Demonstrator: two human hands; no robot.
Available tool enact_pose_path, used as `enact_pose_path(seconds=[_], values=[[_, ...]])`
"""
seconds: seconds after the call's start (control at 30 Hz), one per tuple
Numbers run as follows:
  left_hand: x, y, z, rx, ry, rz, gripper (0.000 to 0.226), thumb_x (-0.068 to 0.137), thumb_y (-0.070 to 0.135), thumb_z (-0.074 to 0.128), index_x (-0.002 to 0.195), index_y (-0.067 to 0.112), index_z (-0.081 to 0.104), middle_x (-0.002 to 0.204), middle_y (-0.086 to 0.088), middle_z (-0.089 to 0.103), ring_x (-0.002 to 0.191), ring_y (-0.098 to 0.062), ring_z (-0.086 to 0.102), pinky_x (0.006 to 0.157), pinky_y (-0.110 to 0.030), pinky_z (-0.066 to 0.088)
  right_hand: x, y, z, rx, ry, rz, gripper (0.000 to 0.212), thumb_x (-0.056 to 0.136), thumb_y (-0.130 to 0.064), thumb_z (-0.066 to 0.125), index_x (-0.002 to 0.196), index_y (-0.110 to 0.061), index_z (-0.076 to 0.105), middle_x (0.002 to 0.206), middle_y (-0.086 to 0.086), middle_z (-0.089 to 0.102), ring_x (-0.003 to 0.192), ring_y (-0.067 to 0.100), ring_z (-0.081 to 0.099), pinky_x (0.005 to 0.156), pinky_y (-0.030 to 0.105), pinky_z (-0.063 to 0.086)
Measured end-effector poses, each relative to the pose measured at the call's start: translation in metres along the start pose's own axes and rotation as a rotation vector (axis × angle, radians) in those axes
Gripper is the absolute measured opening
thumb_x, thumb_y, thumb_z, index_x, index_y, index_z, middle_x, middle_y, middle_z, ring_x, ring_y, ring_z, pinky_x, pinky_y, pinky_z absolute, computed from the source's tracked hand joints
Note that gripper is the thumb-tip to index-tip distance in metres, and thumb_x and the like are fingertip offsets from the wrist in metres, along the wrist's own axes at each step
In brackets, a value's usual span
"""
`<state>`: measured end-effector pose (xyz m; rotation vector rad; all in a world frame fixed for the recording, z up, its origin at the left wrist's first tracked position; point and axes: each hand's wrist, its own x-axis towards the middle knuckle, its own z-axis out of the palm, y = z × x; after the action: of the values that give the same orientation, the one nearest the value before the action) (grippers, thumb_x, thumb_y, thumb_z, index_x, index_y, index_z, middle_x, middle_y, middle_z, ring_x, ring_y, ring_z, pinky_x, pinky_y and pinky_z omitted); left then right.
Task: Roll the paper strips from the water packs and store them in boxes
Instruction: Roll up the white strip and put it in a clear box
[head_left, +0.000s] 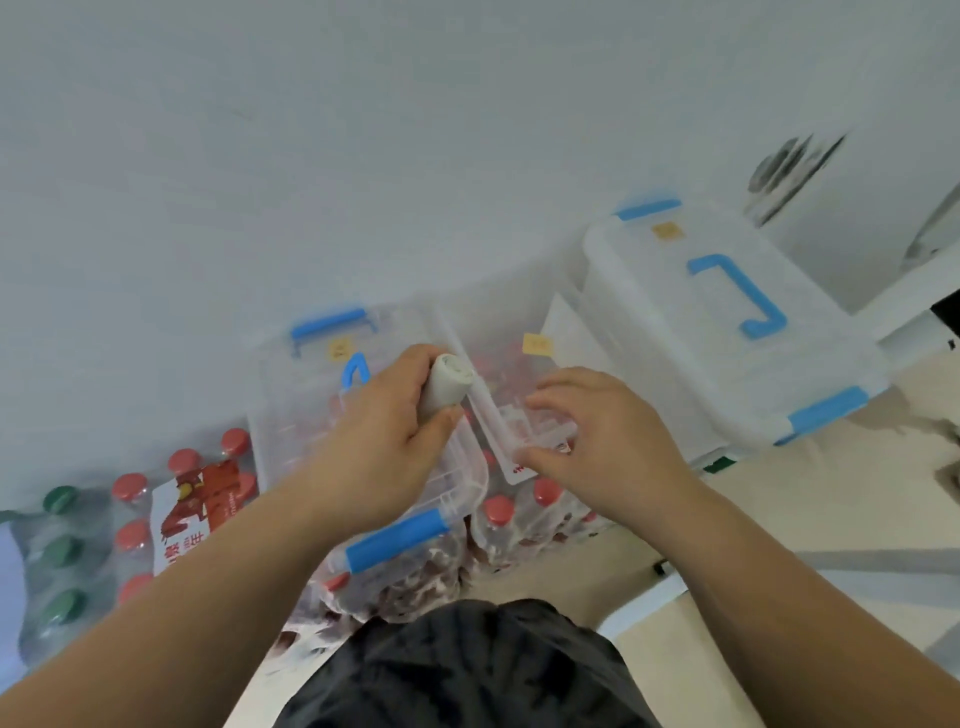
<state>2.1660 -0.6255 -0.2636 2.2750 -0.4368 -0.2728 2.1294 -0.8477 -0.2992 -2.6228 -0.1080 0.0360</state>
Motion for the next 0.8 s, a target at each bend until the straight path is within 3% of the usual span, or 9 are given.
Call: enact_pose_path(seconds=[0.07, 0.13, 0.3, 0.47, 0.8], values=[[0.008, 0.002, 0.003, 0.058, -0.05, 0.048, 0.024, 0.099, 0.018, 0.053, 0.118, 0.03, 0.045, 0.099, 0.011, 0.055, 0.087, -0.002, 0.053, 0.074, -0.018, 0.043, 0.005, 0.004, 0.007, -0.04, 0.031, -0.072, 0.048, 0.067, -0.045, 0.09, 0.109, -0.024, 0.078, 0.121, -0.003, 0.072, 0.113, 0.019, 0.065, 0.096, 0.027, 0.047], [0.016, 0.002, 0.006, 0.15, -0.124, 0.088, 0.022, 0.099, 0.017, 0.05, 0.117, 0.028, 0.043, 0.103, 0.006, 0.054, 0.09, -0.007, 0.051, 0.08, -0.029, 0.044, 0.009, 0.005, 0.012, -0.095, 0.062, -0.133, 0.039, 0.062, -0.04, 0.093, 0.095, -0.022, 0.081, 0.104, -0.001, 0.077, 0.096, 0.022, 0.072, 0.083, 0.031, 0.055], [0.032, 0.007, 0.011, 0.32, -0.249, 0.078, 0.024, 0.1, 0.019, 0.046, 0.124, 0.017, 0.043, 0.111, -0.001, 0.051, 0.098, -0.02, 0.05, 0.08, -0.033, 0.038, 0.017, 0.008, 0.012, -0.154, 0.03, -0.185, 0.034, 0.075, -0.052, 0.07, 0.09, -0.023, 0.08, 0.096, -0.001, 0.078, 0.084, 0.025, 0.073, 0.065, 0.042, 0.059], [0.039, 0.007, 0.013, 0.354, -0.325, 0.085, 0.019, 0.1, 0.02, 0.045, 0.118, 0.014, 0.045, 0.112, -0.007, 0.054, 0.097, -0.025, 0.052, 0.088, -0.043, 0.045, 0.02, 0.015, 0.019, -0.177, 0.095, -0.251, 0.041, 0.077, -0.058, 0.061, 0.094, -0.026, 0.079, 0.096, -0.004, 0.079, 0.079, 0.022, 0.075, 0.06, 0.04, 0.059], [0.052, -0.003, 0.009, 0.247, -0.329, 0.085, 0.018, 0.101, 0.033, 0.049, 0.112, 0.019, 0.047, 0.1, -0.001, 0.056, 0.089, -0.018, 0.055, 0.081, -0.04, 0.047, 0.024, 0.017, 0.012, -0.318, 0.112, -0.384, 0.038, 0.072, -0.05, 0.082, 0.102, -0.027, 0.077, 0.087, -0.007, 0.078, 0.066, 0.02, 0.072, 0.049, 0.032, 0.055]])
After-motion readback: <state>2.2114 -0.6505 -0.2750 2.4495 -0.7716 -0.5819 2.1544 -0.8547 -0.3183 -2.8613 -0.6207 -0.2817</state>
